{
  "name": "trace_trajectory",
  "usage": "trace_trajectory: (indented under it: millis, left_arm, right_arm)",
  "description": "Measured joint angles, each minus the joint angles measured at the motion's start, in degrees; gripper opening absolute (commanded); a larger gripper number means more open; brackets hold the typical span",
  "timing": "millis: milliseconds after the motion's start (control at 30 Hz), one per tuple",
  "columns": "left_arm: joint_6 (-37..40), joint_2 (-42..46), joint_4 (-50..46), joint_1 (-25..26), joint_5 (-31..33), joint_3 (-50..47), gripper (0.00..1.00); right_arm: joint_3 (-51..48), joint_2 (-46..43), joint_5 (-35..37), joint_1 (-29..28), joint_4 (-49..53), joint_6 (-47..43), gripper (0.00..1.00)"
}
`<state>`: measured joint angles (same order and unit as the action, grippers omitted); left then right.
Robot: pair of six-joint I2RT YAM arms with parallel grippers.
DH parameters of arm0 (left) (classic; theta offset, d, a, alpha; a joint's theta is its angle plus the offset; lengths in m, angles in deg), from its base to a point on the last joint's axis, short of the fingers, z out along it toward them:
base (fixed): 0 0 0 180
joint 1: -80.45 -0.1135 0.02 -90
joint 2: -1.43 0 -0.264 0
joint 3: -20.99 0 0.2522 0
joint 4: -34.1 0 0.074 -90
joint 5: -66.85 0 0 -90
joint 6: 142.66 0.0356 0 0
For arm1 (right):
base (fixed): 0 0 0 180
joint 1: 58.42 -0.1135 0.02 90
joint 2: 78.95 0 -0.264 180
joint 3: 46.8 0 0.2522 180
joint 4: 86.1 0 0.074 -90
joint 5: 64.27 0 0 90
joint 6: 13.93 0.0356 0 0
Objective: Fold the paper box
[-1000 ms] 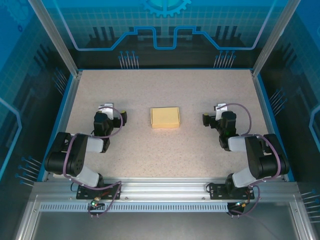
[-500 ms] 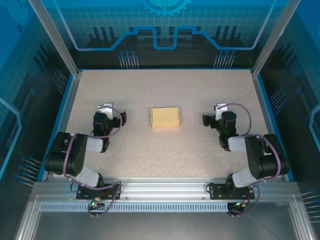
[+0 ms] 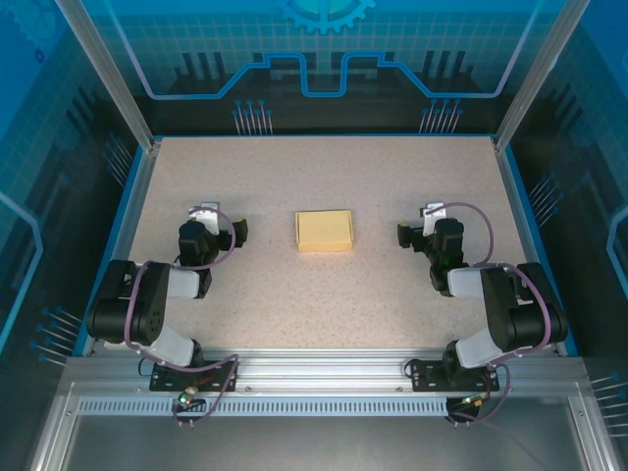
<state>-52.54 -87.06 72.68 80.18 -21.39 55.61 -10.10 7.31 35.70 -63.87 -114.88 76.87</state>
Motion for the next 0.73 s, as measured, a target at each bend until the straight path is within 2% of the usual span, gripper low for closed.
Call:
trace_trajectory:
  millis: [733]
  left_arm:
    - [0.0, 0.0, 0.0, 0.0, -1.3, 0.0, 0.99]
  right_arm:
    - [0.0, 0.0, 0.0, 0.0, 0.0, 0.0, 1.0]
